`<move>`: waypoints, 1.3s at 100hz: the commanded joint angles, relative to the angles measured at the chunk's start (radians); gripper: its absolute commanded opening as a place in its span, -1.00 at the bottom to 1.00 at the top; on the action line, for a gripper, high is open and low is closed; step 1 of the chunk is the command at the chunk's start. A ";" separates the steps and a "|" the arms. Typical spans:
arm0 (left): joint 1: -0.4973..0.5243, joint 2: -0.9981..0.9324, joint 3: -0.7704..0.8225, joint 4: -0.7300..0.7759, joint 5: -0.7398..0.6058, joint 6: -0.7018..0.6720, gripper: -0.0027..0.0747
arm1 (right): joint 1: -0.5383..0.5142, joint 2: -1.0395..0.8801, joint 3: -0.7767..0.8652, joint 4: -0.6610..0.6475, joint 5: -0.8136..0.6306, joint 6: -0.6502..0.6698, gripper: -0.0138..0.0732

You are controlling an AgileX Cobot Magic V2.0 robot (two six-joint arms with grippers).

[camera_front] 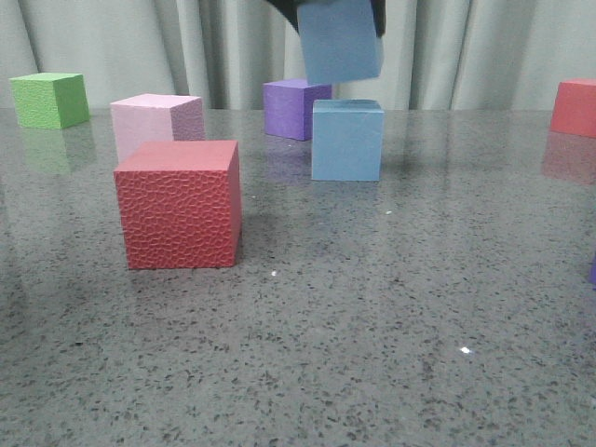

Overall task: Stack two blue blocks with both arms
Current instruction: 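Lower the held cube onto the placed light-blue cube with the left gripper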

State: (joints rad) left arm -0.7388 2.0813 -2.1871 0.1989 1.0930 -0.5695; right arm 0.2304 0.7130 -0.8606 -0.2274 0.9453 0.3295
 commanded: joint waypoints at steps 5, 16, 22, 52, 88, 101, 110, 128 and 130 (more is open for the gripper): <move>-0.011 -0.043 -0.030 0.008 -0.036 -0.009 -0.49 | -0.004 -0.005 -0.024 -0.014 -0.066 -0.011 0.65; -0.011 -0.038 -0.030 0.008 -0.036 -0.011 -0.49 | -0.004 -0.005 -0.024 -0.014 -0.066 -0.011 0.65; -0.011 -0.034 -0.030 0.006 -0.034 -0.011 -0.49 | -0.004 -0.005 -0.024 -0.014 -0.066 -0.011 0.65; -0.011 -0.034 -0.030 0.001 -0.036 -0.011 -0.49 | -0.004 -0.005 -0.024 -0.014 -0.066 -0.011 0.65; -0.011 -0.034 -0.030 -0.013 -0.046 -0.011 0.00 | -0.004 -0.005 -0.024 -0.014 -0.066 -0.011 0.65; -0.011 -0.034 -0.030 -0.025 -0.046 -0.011 0.22 | -0.004 -0.005 -0.024 -0.014 -0.066 -0.011 0.65; -0.011 -0.034 -0.030 -0.027 -0.046 -0.011 0.31 | -0.004 -0.005 -0.024 -0.014 -0.066 -0.011 0.65; -0.011 -0.034 -0.030 -0.027 -0.046 -0.011 0.38 | -0.004 -0.005 -0.024 -0.014 -0.066 -0.011 0.65; -0.011 -0.034 -0.030 -0.027 -0.046 -0.011 0.38 | -0.004 -0.005 -0.024 -0.014 -0.066 -0.011 0.65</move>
State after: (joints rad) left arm -0.7404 2.1055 -2.1871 0.1702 1.0953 -0.5713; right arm 0.2304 0.7130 -0.8606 -0.2274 0.9449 0.3295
